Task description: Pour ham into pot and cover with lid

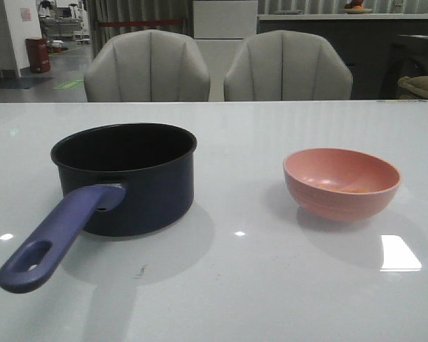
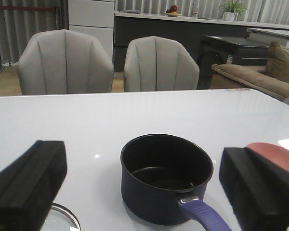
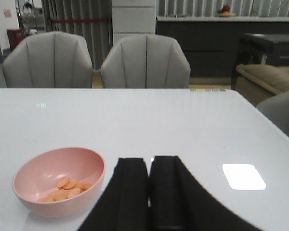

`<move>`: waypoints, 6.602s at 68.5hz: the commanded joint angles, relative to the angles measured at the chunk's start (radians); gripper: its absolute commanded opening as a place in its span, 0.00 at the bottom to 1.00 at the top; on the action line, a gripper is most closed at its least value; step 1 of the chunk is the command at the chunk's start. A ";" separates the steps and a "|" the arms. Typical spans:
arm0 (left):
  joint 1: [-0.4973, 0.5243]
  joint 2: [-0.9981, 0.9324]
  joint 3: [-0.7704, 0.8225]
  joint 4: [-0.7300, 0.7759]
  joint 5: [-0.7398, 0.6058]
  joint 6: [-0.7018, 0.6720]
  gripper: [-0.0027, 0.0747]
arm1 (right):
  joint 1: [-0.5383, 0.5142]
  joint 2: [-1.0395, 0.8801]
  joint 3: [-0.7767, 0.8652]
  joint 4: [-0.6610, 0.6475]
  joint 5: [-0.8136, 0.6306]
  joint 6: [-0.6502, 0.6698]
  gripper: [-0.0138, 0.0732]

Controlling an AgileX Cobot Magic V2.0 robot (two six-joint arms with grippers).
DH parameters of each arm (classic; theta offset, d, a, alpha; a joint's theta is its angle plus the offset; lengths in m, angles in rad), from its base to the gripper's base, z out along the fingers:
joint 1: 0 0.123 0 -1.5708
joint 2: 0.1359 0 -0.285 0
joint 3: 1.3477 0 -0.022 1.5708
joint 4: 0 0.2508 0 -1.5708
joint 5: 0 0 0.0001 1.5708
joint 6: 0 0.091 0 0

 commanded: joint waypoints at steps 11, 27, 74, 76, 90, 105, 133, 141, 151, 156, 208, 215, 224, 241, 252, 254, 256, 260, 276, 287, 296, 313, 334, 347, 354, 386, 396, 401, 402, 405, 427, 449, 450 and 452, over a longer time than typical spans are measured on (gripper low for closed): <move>-0.008 0.012 -0.027 -0.002 -0.078 -0.002 0.91 | -0.004 0.253 -0.126 -0.019 -0.093 -0.004 0.33; -0.008 0.012 -0.027 -0.002 -0.078 -0.002 0.91 | -0.004 0.415 -0.175 0.025 -0.062 0.001 0.34; -0.008 0.012 -0.027 -0.002 -0.077 -0.002 0.91 | 0.110 1.257 -0.776 0.113 0.231 0.001 0.76; -0.008 0.012 -0.027 -0.002 -0.077 -0.002 0.91 | 0.111 1.286 -0.801 0.113 0.239 0.001 0.76; -0.008 0.012 -0.027 -0.002 -0.077 -0.002 0.91 | 0.113 1.468 -0.919 0.153 0.281 0.001 0.76; -0.008 0.012 -0.027 -0.002 -0.077 -0.002 0.91 | 0.118 1.601 -1.000 0.195 0.306 0.000 0.76; -0.008 0.012 -0.027 -0.002 -0.077 -0.002 0.91 | 0.118 1.654 -1.110 0.228 0.394 -0.001 0.33; -0.008 0.012 -0.027 -0.002 -0.077 -0.002 0.91 | 0.118 1.652 -1.145 0.244 0.400 0.000 0.33; -0.008 0.012 -0.027 -0.002 -0.077 -0.002 0.91 | 0.132 1.629 -1.215 0.307 0.468 -0.069 0.33; -0.008 0.012 -0.027 -0.002 -0.077 -0.002 0.91 | 0.165 1.618 -1.269 0.306 0.495 -0.138 0.32; -0.008 0.012 -0.027 -0.002 -0.077 -0.002 0.91 | 0.551 1.741 -1.582 0.293 0.105 -0.246 0.32; -0.008 0.012 -0.027 -0.002 -0.077 -0.002 0.91 | 0.560 1.723 -1.476 0.277 -0.113 -0.277 0.32; -0.008 0.012 -0.027 -0.002 -0.077 -0.002 0.91 | 0.579 1.705 -1.299 0.219 -0.473 -0.296 0.32; -0.008 0.012 -0.027 -0.002 -0.077 -0.002 0.91 | 0.591 1.723 -1.105 -0.095 -1.004 -0.298 0.32; -0.008 0.012 -0.027 -0.002 -0.077 -0.002 0.91 | 0.593 1.767 -1.101 -0.133 -1.127 -0.378 0.32; -0.008 0.012 -0.027 -0.002 -0.077 -0.002 0.91 | 0.593 1.778 -1.101 -0.135 -1.144 -0.407 0.32; -0.008 0.012 -0.027 -0.002 -0.077 -0.002 0.91 | 0.596 1.788 -1.101 -0.136 -1.159 -0.452 0.32; -0.008 0.012 -0.027 -0.002 -0.077 -0.002 0.91 | 0.601 1.805 -1.101 -0.138 -1.176 -0.532 0.32; -0.008 0.012 -0.027 -0.002 -0.077 -0.002 0.91 | 0.615 1.867 -1.091 -0.137 -1.354 -0.812 0.32; -0.008 0.012 -0.027 -0.002 -0.077 -0.002 0.91 | 0.617 1.871 -1.073 -0.138 -1.381 -0.913 0.32; -0.008 0.012 -0.027 -0.002 -0.077 -0.002 0.91 | 0.617 1.872 -1.073 -0.139 -1.381 -0.950 0.32; -0.008 0.012 -0.027 -0.002 -0.077 -0.002 0.91 | 0.617 1.872 -1.073 -0.131 -1.381 -0.904 0.32; -0.008 0.012 -0.027 -0.002 -0.077 -0.002 0.91 | 0.617 1.861 -1.074 -0.069 -1.347 -0.308 0.32; -0.008 0.012 -0.027 -0.002 -0.077 -0.002 0.91 | 0.617 1.821 -1.074 -0.068 -1.140 -0.097 0.32; -0.008 0.012 -0.027 -0.002 -0.077 -0.002 0.91 | 0.617 1.759 -1.074 -0.050 -0.908 -0.091 0.32; -0.008 0.012 -0.027 -0.002 -0.077 -0.002 0.91 | 0.493 1.487 -1.074 0.088 -0.093 -0.091 0.32; -0.008 0.012 -0.027 -0.002 -0.077 -0.002 0.91 | 0.402 1.479 -1.074 0.147 0.070 -0.091 0.32; -0.008 0.012 -0.027 -0.002 -0.077 -0.002 0.91 | 0.354 1.480 -1.074 0.176 0.149 -0.091 0.32; -0.008 0.012 -0.027 -0.002 -0.077 -0.002 0.91 | 0.345 1.480 -1.074 0.176 0.162 -0.091 0.32; -0.008 0.012 -0.027 -0.002 -0.077 -0.002 0.91 | 0.321 1.481 -1.074 0.183 0.197 -0.091 0.32; -0.008 0.012 -0.027 -0.002 -0.077 -0.002 0.91 | 0.176 1.558 -1.074 0.194 0.361 -0.091 0.32; -0.008 0.012 -0.027 -0.002 -0.077 -0.002 0.91 | 0.133 1.647 -1.074 0.199 0.417 -0.091 0.36; -0.008 0.012 -0.027 -0.002 -0.077 -0.002 0.91 | 0.133 1.649 -1.074 0.198 0.417 -0.091 0.37; -0.008 0.012 -0.027 -0.002 -0.077 -0.002 0.91 | 0.133 1.655 -1.074 0.198 0.417 -0.091 0.40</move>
